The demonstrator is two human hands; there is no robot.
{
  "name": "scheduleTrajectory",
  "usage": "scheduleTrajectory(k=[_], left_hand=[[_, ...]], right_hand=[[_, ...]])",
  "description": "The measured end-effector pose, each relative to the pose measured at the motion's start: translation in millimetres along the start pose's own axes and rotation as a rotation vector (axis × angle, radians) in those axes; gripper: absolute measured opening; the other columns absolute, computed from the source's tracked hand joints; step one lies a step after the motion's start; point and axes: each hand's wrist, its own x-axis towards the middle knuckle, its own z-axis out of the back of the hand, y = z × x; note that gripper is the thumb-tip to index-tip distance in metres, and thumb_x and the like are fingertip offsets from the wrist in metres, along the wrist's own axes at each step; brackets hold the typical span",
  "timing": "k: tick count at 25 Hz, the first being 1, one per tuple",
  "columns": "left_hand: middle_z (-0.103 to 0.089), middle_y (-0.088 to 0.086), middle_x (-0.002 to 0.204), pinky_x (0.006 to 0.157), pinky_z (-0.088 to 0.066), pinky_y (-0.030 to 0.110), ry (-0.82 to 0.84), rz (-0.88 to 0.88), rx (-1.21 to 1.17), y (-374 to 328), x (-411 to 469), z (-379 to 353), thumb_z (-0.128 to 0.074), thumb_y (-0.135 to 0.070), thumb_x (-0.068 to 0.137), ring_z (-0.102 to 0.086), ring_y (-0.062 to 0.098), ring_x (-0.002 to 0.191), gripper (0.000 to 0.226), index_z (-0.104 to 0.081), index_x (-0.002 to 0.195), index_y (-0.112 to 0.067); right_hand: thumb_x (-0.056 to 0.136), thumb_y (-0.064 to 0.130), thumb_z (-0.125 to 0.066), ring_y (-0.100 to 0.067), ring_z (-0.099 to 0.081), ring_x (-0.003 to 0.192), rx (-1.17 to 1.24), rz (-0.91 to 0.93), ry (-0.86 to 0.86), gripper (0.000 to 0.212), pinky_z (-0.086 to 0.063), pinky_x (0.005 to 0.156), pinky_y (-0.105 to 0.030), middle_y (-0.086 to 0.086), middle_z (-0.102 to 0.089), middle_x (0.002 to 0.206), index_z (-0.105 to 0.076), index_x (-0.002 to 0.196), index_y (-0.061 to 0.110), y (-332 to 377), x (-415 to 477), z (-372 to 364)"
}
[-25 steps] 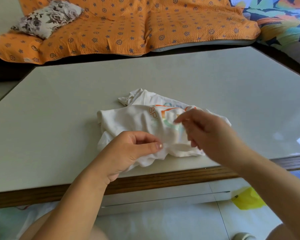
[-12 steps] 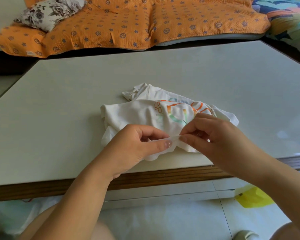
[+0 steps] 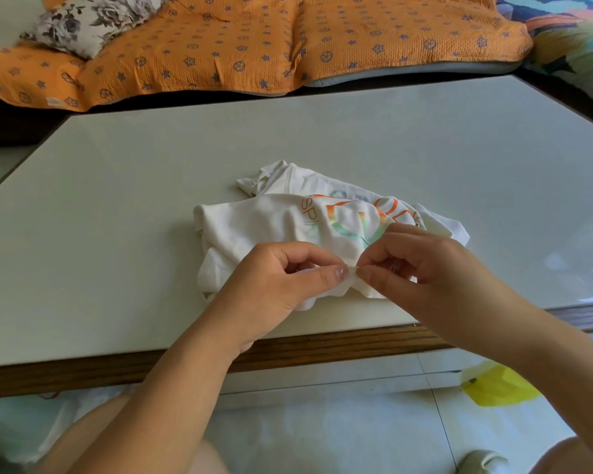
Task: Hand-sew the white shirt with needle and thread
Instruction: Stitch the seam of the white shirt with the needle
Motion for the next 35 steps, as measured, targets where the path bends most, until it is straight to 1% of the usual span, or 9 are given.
scheduleTrajectory(k=[5, 8, 10, 12, 14, 16, 19, 27, 35], left_hand=[[-0.068, 0.015, 0.083, 0.074, -0.045, 0.028, -0.018, -0.034, 0.047, 4, -3, 4, -0.073, -0.046, 0.067, -0.056, 0.016, 0.076, 0.024, -0.078, 0.084, -0.029], [-0.054, -0.002, 0.065, 0.061, -0.039, 0.020, -0.055, -0.041, 0.081, 5, -4, 7, -0.072, -0.049, 0.068, -0.045, 0.014, 0.065, 0.024, -0.078, 0.083, -0.032], [-0.040, 0.000, 0.060, 0.051, -0.031, 0.017, -0.069, -0.044, 0.107, 3, -5, 7, -0.071, -0.051, 0.069, -0.035, 0.014, 0.058, 0.023, -0.077, 0.081, -0.033], [-0.033, -0.003, 0.057, 0.048, -0.027, 0.017, -0.076, -0.062, 0.109, 2, -7, 8, -0.071, -0.051, 0.070, -0.029, 0.012, 0.054, 0.022, -0.076, 0.080, -0.032], [-0.043, -0.003, 0.058, 0.052, -0.033, 0.025, -0.071, -0.088, 0.132, 4, -7, 8, -0.074, -0.051, 0.073, -0.034, 0.019, 0.057, 0.021, -0.076, 0.082, -0.032], [-0.067, 0.000, 0.073, 0.067, -0.048, 0.041, -0.062, -0.100, 0.127, 6, -6, 8, -0.077, -0.047, 0.077, -0.054, 0.033, 0.070, 0.018, -0.076, 0.086, -0.031], [-0.076, -0.002, 0.088, 0.083, -0.054, 0.039, -0.051, -0.080, 0.042, 6, -5, 8, -0.074, -0.042, 0.074, -0.069, 0.020, 0.083, 0.019, -0.076, 0.086, -0.028], [-0.078, 0.001, 0.086, 0.074, -0.054, 0.022, -0.021, -0.062, -0.063, 4, -6, 7, -0.072, -0.033, 0.072, -0.070, 0.010, 0.079, 0.018, -0.076, 0.086, -0.021], [-0.078, 0.001, 0.085, 0.071, -0.054, 0.019, -0.033, -0.038, -0.093, 2, -7, 5, -0.073, -0.023, 0.077, -0.070, 0.009, 0.078, 0.008, -0.074, 0.085, -0.022]], right_hand=[[0.087, 0.025, -0.062, -0.005, -0.057, 0.075, -0.010, -0.053, -0.025, 0.014, -0.042, 0.068, -0.011, 0.020, -0.059, 0.084, -0.066, 0.078, 0.035, 1, 0, 5], [0.091, 0.018, -0.055, -0.010, -0.061, 0.070, 0.040, -0.091, -0.054, 0.024, -0.048, 0.065, -0.019, 0.012, -0.063, 0.081, -0.067, 0.089, 0.038, 5, -3, 2], [0.093, 0.006, -0.051, -0.013, -0.063, 0.067, 0.181, -0.066, -0.144, 0.030, -0.050, 0.061, -0.021, 0.008, -0.066, 0.079, -0.063, 0.095, 0.034, 13, -8, 1], [0.093, -0.003, -0.050, -0.018, -0.066, 0.065, 0.371, -0.069, -0.130, 0.032, -0.051, 0.058, -0.023, 0.001, -0.071, 0.078, -0.056, 0.101, 0.028, 22, -13, -1], [0.093, -0.004, -0.053, -0.023, -0.070, 0.067, 0.498, -0.152, -0.031, 0.029, -0.053, 0.058, -0.026, -0.004, -0.073, 0.079, -0.056, 0.105, 0.023, 26, -14, -5], [0.093, 0.004, -0.057, -0.021, -0.071, 0.066, 0.470, -0.242, 0.029, 0.017, -0.053, 0.057, -0.028, -0.004, -0.074, 0.075, -0.064, 0.096, 0.020, 26, -12, -8], [0.092, 0.019, -0.058, -0.015, -0.065, 0.052, 0.360, -0.300, 0.030, 0.013, -0.049, 0.048, -0.023, -0.002, -0.070, 0.064, -0.066, 0.085, 0.026, 26, -11, -7], [0.091, 0.020, -0.058, -0.013, -0.056, 0.041, 0.293, -0.282, 0.050, 0.016, -0.040, 0.041, -0.017, -0.002, -0.062, 0.052, -0.066, 0.083, 0.032, 27, -13, -6], [0.093, 0.021, -0.056, -0.015, -0.057, 0.042, 0.286, -0.284, 0.075, 0.017, -0.041, 0.042, -0.018, -0.002, -0.063, 0.052, -0.064, 0.088, 0.035, 26, -13, -8]])
